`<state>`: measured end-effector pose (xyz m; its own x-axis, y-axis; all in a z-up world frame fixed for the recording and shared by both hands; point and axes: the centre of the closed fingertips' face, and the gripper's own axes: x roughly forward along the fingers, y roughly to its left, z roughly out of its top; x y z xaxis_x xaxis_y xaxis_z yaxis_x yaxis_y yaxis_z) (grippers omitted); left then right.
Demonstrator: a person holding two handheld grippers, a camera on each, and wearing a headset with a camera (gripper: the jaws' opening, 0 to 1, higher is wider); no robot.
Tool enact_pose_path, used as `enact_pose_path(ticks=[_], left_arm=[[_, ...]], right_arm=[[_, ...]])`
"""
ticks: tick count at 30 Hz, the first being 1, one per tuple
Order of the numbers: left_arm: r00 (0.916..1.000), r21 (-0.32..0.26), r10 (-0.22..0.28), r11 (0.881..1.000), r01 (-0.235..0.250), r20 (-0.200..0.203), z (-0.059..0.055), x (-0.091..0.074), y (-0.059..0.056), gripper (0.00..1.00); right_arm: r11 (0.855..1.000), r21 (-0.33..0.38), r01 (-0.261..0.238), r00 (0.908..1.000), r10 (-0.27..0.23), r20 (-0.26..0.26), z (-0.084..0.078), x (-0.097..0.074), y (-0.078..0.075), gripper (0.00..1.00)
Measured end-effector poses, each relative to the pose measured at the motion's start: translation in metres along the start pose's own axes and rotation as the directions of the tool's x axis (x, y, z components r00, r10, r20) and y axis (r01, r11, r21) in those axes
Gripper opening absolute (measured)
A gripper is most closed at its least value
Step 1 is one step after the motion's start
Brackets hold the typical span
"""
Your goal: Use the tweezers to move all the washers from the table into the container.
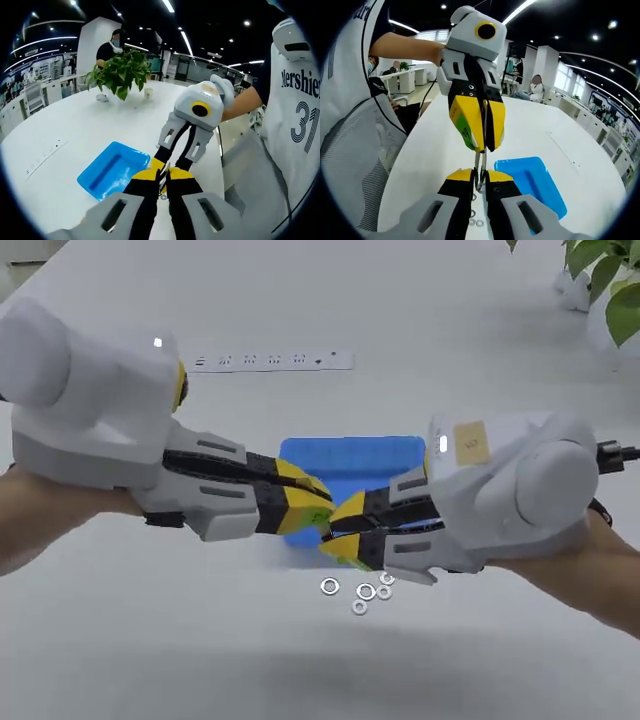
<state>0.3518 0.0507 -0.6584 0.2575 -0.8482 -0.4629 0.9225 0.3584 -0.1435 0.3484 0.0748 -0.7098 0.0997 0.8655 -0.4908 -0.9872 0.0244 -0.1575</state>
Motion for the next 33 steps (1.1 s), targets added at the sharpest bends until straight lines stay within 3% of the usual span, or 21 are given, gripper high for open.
enact_pose_path(ticks=[8, 13, 22, 33], left_arm=[[0.9998, 0.035, 0.014, 0.999, -0.014, 0.017, 0.017, 0.003, 0.02, 0.09], [0.9996, 0.036, 0.014, 0.999, -0.015, 0.023, 0.02, 0.007, 0.034, 0.09], [0.9997, 0.028, 0.017, 0.999, -0.017, 0.018, 0.013, 0.02, 0.055, 0.09], [0.9999, -0.022, 0.017, 1.0, -0.017, 0.002, -0.009, 0.036, 0.079, 0.09]], right_arm=[[0.999, -0.008, 0.042, 0.9989, -0.042, 0.019, 0.006, -0.001, -0.029, 0.1], [0.999, -0.002, 0.05, 0.9986, -0.05, 0.017, 0.003, 0.002, -0.045, 0.1], [0.999, 0.005, 0.047, 0.9989, -0.047, -0.004, -0.011, 0.012, -0.062, 0.1], [0.998, 0.058, 0.031, 0.9991, -0.029, -0.03, -0.038, 0.03, -0.074, 0.1]])
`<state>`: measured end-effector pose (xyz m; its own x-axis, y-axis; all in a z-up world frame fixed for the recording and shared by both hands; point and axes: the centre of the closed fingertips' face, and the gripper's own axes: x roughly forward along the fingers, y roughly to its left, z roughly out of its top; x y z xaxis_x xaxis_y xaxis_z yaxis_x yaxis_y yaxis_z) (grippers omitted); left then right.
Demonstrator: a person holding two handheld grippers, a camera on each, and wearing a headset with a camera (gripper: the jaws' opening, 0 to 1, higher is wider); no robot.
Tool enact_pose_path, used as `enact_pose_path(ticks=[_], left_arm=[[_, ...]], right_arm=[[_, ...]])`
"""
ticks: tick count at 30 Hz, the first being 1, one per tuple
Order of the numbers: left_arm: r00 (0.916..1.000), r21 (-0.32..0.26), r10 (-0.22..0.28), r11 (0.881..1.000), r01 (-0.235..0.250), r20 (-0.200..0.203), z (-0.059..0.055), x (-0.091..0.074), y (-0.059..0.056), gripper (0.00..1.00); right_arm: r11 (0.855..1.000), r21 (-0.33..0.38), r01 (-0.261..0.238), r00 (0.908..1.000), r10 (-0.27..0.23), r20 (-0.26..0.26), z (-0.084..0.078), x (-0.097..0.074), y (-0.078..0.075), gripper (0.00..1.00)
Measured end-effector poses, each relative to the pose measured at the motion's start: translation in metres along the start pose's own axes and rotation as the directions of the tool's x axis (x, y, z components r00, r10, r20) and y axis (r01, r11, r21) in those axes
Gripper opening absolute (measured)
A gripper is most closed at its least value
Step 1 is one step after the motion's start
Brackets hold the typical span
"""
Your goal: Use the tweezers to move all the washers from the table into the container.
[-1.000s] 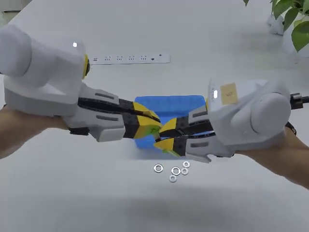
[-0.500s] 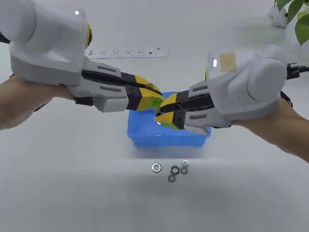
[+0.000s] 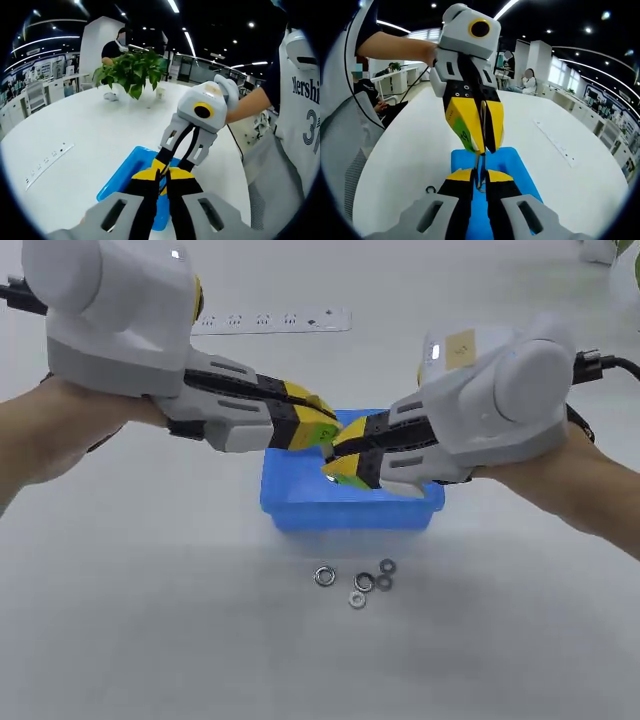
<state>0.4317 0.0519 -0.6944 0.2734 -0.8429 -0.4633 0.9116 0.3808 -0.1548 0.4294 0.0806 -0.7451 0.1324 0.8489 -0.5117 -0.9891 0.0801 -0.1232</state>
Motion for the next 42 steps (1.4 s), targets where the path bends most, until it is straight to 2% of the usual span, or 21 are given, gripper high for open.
enact_pose_path(ticks=[9, 17, 22, 24, 26, 32, 37, 42], left_arm=[[0.9999, -0.042, -0.007, 0.999, 0.007, -0.008, -0.012, 0.01, 0.009, 0.09], [0.9998, -0.041, -0.011, 0.999, 0.01, -0.016, -0.015, 0.017, 0.007, 0.09], [0.9993, -0.037, -0.014, 0.999, 0.013, -0.036, -0.021, 0.021, 0.005, 0.1], [0.9994, -0.042, -0.012, 0.999, 0.011, -0.032, -0.022, 0.021, 0.007, 0.1], [0.9997, -0.054, -0.009, 0.998, 0.008, -0.022, -0.024, 0.018, 0.014, 0.1], [0.9999, -0.051, -0.003, 0.999, 0.002, -0.012, -0.022, 0.016, 0.013, 0.1], [0.9999, -0.015, 0.011, 1.0, -0.011, 0.001, -0.015, 0.009, 0.016, 0.08], [1.0, 0.009, 0.007, 1.0, -0.007, 0.007, -0.009, 0.005, 0.01, 0.08]], right_arm=[[1.0, 0.024, -0.015, 0.9997, 0.016, -0.016, -0.014, 0.01, -0.003, 0.1], [0.999, 0.031, -0.021, 0.9994, 0.022, -0.027, -0.021, 0.014, -0.005, 0.1], [0.999, 0.019, -0.028, 0.9984, 0.029, -0.048, -0.027, 0.018, -0.003, 0.1], [0.999, 0.02, -0.027, 0.9984, 0.028, -0.048, -0.027, 0.018, -0.003, 0.1], [0.999, 0.025, -0.025, 0.9984, 0.026, -0.05, -0.026, 0.018, -0.003, 0.1], [1.0, 0.025, -0.013, 0.9985, 0.015, -0.052, -0.024, 0.018, -0.004, 0.11], [1.0, 0.018, -0.011, 0.9994, 0.011, -0.033, -0.014, 0.013, -0.002, 0.11], [1.0, 0.009, -0.011, 0.9997, 0.011, -0.02, -0.007, 0.007, 0.0, 0.11]])
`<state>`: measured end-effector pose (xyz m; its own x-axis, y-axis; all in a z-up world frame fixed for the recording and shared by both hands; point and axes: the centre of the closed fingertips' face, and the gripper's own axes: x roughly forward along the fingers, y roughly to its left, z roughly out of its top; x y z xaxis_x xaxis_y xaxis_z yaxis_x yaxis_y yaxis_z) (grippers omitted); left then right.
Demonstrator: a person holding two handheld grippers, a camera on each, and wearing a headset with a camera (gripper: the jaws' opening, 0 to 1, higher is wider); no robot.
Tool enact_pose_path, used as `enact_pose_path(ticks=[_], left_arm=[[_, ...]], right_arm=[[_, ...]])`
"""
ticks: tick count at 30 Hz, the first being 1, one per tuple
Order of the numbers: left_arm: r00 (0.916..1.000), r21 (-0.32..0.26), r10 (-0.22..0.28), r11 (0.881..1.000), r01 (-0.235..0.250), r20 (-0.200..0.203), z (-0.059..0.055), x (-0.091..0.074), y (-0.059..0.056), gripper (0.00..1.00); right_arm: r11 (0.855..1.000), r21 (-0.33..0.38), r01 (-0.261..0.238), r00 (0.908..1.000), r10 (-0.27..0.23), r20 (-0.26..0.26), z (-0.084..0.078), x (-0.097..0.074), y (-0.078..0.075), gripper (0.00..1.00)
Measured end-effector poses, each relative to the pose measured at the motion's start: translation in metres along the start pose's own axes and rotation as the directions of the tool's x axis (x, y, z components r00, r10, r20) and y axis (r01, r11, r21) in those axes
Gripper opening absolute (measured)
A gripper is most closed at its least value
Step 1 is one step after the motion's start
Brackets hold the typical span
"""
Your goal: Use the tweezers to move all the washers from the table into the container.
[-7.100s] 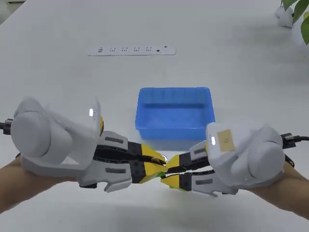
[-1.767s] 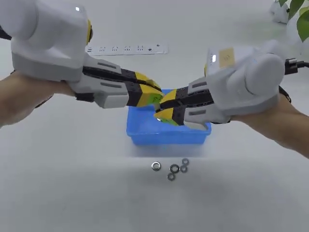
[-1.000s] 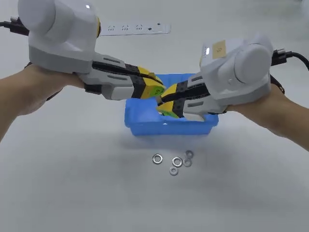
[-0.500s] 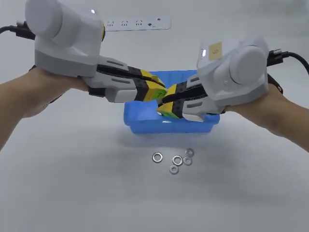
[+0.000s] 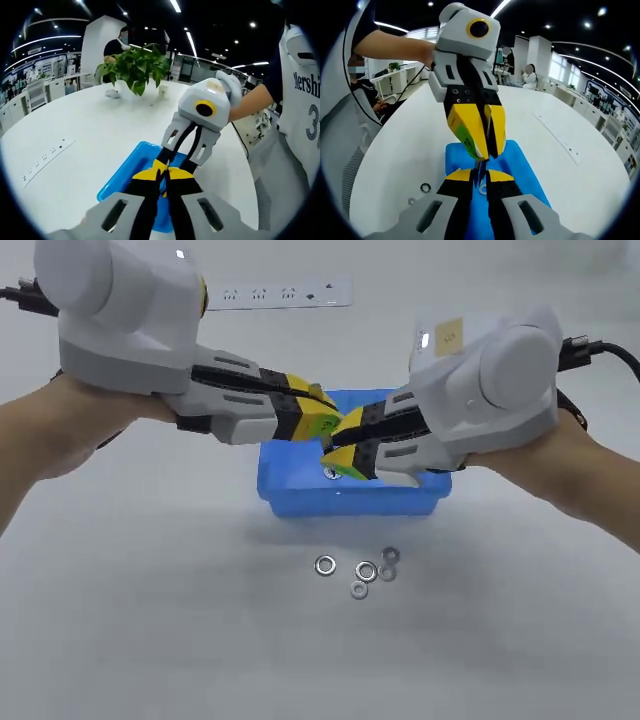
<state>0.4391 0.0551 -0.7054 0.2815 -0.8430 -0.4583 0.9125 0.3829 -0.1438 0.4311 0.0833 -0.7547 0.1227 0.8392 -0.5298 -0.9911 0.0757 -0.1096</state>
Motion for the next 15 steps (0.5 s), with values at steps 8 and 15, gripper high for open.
enact_pose_path(ticks=[8, 15], left_arm=[[0.9998, 0.037, -0.019, 0.999, 0.018, 0.007, 0.012, -0.014, -0.022, 0.08], [0.9998, 0.058, -0.02, 0.998, 0.02, 0.007, 0.021, -0.024, -0.045, 0.08]], right_arm=[[0.999, -0.004, -0.035, 0.9989, 0.035, 0.03, 0.017, -0.014, 0.016, 0.11], [0.997, -0.01, -0.074, 0.9958, 0.074, 0.053, 0.03, -0.025, 0.033, 0.1]])
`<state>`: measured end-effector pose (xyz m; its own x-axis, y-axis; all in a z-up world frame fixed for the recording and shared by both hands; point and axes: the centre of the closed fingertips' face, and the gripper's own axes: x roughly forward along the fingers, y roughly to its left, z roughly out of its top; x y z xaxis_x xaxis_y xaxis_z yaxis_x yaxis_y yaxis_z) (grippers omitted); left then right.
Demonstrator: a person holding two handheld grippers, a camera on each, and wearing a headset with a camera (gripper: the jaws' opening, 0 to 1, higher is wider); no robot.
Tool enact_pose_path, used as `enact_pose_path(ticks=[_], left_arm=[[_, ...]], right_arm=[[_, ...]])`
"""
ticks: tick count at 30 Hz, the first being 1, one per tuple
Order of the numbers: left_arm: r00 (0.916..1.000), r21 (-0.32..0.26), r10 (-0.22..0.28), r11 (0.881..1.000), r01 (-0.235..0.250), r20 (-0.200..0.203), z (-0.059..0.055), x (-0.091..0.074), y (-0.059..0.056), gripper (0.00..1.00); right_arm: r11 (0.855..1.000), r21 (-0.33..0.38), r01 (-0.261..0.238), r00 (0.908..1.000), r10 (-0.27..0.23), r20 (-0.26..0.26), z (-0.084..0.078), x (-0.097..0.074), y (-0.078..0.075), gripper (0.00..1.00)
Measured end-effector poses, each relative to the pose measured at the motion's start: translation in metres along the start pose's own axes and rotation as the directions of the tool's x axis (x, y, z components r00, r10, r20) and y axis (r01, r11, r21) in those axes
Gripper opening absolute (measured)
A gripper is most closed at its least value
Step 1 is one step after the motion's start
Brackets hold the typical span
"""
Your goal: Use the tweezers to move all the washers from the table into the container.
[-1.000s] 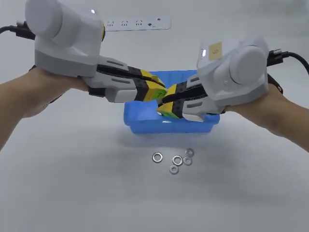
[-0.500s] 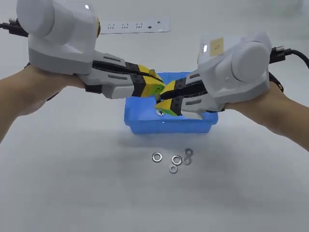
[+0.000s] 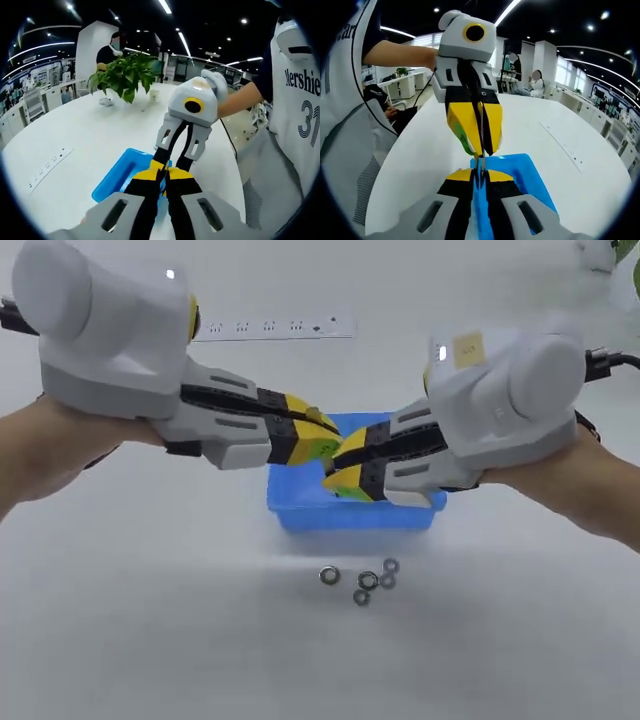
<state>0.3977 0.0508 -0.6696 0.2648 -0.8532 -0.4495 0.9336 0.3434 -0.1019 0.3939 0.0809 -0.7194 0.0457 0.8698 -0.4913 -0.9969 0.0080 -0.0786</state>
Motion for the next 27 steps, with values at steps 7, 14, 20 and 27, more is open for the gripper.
enact_pose_path(ticks=[7, 14, 20, 27], left_arm=[[0.9998, 0.03, -0.011, 0.999, 0.012, -0.017, 0.003, -0.01, -0.029, 0.08], [0.9997, 0.051, -0.009, 0.999, 0.01, -0.021, 0.009, -0.02, -0.046, 0.08], [0.9998, 0.061, -0.006, 0.998, 0.007, -0.02, 0.01, -0.028, -0.058, 0.08], [1.0, 0.045, -0.001, 0.999, 0.001, -0.007, 0.008, -0.031, -0.063, 0.08]], right_arm=[[0.999, -0.029, -0.045, 0.999, 0.045, -0.001, 0.009, -0.01, 0.026, 0.09], [0.996, -0.061, -0.067, 0.9974, 0.068, 0.022, 0.021, -0.017, 0.042, 0.08], [0.993, -0.059, -0.098, 0.993, 0.101, 0.06, 0.028, -0.019, 0.057, 0.08], [0.992, -0.047, -0.121, 0.9884, 0.125, 0.086, 0.03, -0.018, 0.065, 0.07]])
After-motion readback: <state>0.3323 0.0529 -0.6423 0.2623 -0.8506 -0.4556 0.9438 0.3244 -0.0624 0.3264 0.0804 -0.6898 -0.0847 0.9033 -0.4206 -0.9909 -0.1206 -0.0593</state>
